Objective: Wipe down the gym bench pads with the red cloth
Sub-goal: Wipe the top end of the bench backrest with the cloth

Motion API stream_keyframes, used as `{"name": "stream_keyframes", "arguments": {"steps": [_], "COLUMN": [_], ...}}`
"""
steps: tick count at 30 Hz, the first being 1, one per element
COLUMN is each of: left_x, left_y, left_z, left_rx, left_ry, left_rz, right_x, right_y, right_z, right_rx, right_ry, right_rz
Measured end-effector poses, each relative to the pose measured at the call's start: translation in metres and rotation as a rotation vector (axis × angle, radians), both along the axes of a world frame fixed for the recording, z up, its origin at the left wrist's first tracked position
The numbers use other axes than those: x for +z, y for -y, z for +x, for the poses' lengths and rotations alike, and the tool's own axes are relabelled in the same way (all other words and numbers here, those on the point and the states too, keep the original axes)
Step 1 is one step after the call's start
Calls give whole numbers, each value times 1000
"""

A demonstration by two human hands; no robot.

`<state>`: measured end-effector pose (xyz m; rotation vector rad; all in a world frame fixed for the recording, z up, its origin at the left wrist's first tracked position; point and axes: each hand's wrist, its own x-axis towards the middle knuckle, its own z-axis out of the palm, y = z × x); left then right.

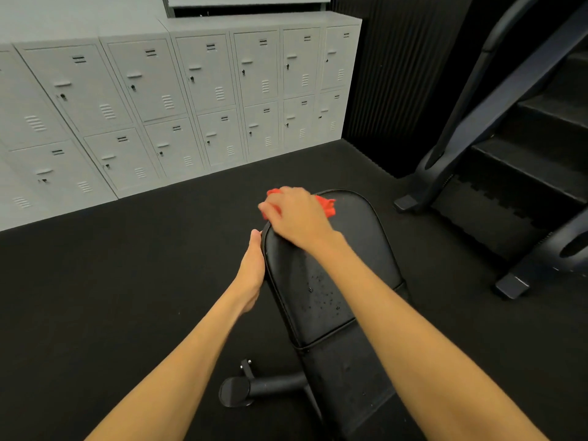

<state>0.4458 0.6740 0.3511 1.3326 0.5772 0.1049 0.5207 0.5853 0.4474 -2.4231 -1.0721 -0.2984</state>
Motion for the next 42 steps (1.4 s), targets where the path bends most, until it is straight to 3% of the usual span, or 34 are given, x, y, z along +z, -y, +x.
{"name": "stream_keyframes", "arguments": {"steps": [5,8,11,17,23,27,34,38,42], "left_x": [-1,1,4,6,6,6,-5,-2,7], "left_y": [3,2,-1,1,5,7,-5,-5,-7], "left_z": [-9,-7,-6,-15,-17,-15,-21,-19,-20], "left_rx": [-21,-31,-54,-146,-105,-86,-73,-71,-103], "left_ry": [102,74,11,18,30,42,116,107,41], "left_rz": [54,5,-59,-72,-73,-139,-244,-200,-216], "right_x": [-6,-2,3,3,-6,-8,-38,-33,-17], "right_y": [-9,1,11,64,52,21,6,10,11], "right_z": [-29,-12,12,66,55,4,-53,-34,-6], "right_rx": [302,310,197,-251,-418,-151,308,379,301], "right_ry": [102,6,-67,-340,-229,-1,140,196,185], "right_rz": [-226,-131,9,190,242,223,9,-54,81]}}
